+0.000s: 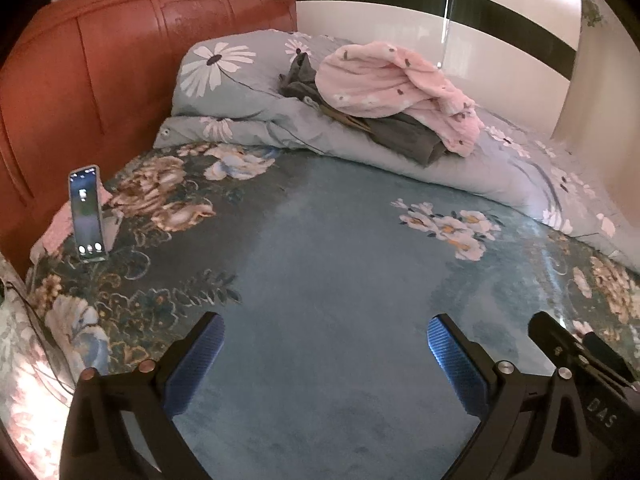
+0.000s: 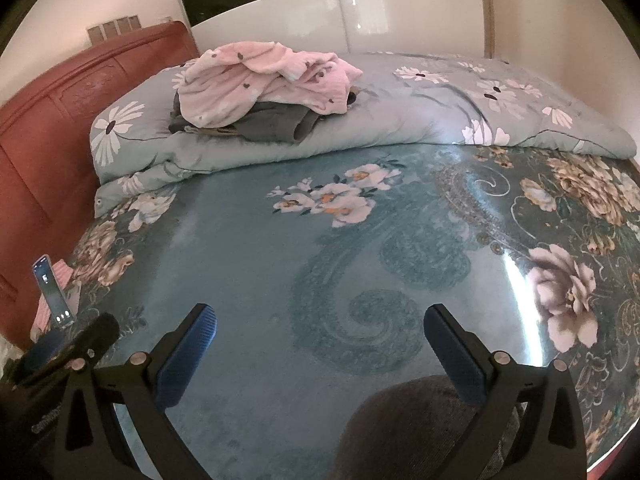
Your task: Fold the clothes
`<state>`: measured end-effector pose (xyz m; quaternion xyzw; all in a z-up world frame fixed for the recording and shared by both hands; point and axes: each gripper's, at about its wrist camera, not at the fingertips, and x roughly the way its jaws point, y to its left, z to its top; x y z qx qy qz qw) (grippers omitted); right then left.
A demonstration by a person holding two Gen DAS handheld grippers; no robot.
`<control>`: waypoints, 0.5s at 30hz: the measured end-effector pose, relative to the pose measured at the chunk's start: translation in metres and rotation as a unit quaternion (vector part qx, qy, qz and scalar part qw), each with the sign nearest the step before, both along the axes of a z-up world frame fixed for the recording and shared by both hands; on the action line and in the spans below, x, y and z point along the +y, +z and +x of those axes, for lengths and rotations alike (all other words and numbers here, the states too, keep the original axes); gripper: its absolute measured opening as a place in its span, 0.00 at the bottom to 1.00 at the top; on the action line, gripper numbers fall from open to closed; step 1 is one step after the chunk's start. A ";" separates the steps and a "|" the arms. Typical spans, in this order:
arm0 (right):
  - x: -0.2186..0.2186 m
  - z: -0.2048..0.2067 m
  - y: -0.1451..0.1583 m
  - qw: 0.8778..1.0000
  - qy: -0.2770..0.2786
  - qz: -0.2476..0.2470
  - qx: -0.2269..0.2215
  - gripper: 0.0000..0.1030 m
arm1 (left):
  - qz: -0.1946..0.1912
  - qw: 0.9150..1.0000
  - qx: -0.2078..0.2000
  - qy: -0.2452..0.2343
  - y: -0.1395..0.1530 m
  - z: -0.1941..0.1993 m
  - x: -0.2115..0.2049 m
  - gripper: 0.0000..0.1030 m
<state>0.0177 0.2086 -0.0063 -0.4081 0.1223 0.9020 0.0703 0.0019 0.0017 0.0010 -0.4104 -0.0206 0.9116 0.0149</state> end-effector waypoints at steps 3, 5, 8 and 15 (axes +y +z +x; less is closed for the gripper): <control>0.000 0.001 0.001 1.000 -0.003 -0.001 0.003 1.00 | 0.009 1.000 0.000 -0.008 0.001 0.002 0.002 1.00; 0.000 0.001 0.001 1.000 -0.005 -0.002 0.005 1.00 | 0.014 1.000 -0.001 -0.013 0.002 0.003 0.003 1.00; 0.000 0.002 0.002 1.000 -0.008 -0.003 0.008 1.00 | 0.023 1.000 -0.001 -0.020 0.003 0.005 0.005 1.00; 0.009 0.006 0.004 1.000 -0.010 -0.023 0.007 1.00 | 0.057 0.998 -0.004 -0.013 0.007 0.002 -0.002 1.00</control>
